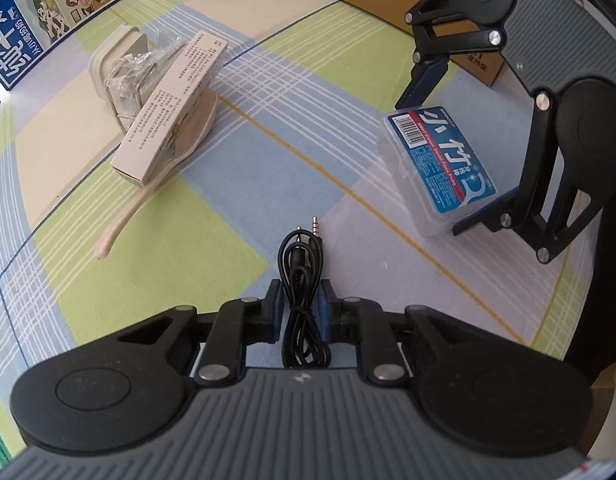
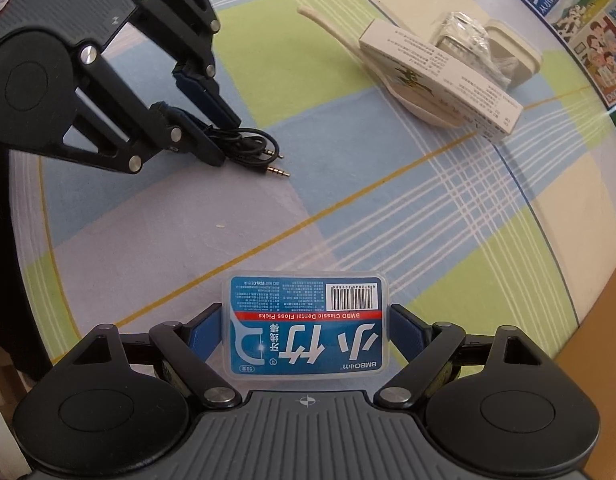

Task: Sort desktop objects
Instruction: 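Grasp the black audio cable with the left tool while the right tool holds the floss box, then carry the floss box and black cable over the cardboard box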

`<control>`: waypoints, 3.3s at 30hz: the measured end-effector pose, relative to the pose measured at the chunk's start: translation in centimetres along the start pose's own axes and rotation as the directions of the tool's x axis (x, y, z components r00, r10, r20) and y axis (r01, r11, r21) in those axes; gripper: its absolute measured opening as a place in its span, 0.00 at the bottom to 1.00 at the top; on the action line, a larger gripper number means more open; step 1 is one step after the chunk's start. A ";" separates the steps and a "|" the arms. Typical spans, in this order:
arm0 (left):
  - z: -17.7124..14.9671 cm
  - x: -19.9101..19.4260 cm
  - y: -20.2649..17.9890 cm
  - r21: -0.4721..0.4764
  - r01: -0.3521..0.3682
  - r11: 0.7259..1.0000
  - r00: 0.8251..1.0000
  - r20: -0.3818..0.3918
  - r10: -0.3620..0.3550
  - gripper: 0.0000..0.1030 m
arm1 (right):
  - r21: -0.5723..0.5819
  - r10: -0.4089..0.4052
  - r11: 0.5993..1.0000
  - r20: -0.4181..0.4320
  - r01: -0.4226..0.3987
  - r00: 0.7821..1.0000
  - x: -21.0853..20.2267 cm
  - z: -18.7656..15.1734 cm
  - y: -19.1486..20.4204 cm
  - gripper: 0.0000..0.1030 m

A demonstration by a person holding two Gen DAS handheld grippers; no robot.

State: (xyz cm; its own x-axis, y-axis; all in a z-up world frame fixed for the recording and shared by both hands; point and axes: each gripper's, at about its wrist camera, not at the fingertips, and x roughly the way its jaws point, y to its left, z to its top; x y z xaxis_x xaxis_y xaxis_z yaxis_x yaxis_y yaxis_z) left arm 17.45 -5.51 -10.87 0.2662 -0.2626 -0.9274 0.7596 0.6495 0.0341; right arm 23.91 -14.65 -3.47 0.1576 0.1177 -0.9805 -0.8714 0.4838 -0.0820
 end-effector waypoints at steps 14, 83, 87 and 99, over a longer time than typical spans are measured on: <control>-0.4 -0.6 -0.9 -0.025 -0.027 0.999 1.000 -0.007 0.027 0.12 | 0.078 -0.039 0.996 0.054 0.035 0.998 1.1 -0.6 0.1 0.81; 22.9 -11.8 -14.2 0.165 0.044 0.985 0.966 0.246 -0.084 0.11 | 0.414 -0.353 0.867 0.113 0.279 0.929 -16.3 -15.0 -12.0 0.81; 25.0 -11.0 -15.5 0.167 0.081 0.983 0.959 0.255 -0.122 0.11 | 0.442 -0.350 0.854 0.097 0.275 0.932 -15.8 -16.6 -13.0 0.81; 27.7 -7.6 -16.8 0.154 0.128 0.980 0.960 0.229 -0.162 0.12 | 0.490 -0.332 0.834 0.082 0.252 0.940 -13.9 -19.1 -15.1 0.81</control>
State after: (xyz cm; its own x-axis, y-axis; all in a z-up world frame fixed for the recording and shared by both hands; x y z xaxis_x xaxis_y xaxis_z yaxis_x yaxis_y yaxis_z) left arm 19.11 -34.15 5.90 0.2684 -0.5207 -0.8104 0.8699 0.4924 -0.0282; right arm 26.01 -40.14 7.98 0.4759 0.0213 -0.8793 -0.4596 0.8584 -0.2279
